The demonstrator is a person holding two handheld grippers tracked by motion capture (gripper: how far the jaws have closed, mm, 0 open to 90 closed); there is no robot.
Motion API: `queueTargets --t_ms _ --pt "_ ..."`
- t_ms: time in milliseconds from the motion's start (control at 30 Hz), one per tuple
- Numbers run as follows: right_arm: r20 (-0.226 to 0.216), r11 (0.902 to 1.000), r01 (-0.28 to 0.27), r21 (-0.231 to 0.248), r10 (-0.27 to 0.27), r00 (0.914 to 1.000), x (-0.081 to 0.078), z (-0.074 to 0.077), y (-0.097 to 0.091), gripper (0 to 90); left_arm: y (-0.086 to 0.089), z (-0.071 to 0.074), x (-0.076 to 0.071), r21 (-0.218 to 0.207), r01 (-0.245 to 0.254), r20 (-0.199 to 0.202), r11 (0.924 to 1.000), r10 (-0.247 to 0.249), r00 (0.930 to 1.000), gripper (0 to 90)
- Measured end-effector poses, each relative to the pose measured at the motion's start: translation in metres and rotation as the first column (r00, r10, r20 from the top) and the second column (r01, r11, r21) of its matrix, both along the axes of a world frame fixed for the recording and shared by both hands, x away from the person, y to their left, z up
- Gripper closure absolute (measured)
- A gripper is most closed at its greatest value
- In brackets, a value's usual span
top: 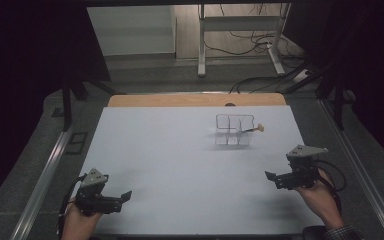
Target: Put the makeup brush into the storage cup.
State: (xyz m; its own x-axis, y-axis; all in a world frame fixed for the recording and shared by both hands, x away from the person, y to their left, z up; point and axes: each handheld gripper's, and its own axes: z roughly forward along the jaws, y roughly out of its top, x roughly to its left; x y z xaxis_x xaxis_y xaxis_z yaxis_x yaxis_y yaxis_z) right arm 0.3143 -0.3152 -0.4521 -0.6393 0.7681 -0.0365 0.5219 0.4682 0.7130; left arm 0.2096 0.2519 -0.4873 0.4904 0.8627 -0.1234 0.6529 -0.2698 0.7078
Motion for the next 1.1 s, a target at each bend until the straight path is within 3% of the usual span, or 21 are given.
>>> queueTargets --t_ms 733,1100 --pt "-0.015 0.9995 0.028 0.011 -0.028 0.9995 -0.017 -0.002 -0.014 0.0 -0.001 0.000 0.001 0.002 0.003 -0.002 1.0000 -0.003 1.0000 0.0" --pt "-0.018 0.9993 0.028 -0.026 -0.028 0.9994 -0.027 -0.003 -0.018 0.0 -0.001 0.000 0.001 -0.005 0.009 0.003 0.9999 -0.009 1.0000 0.0"
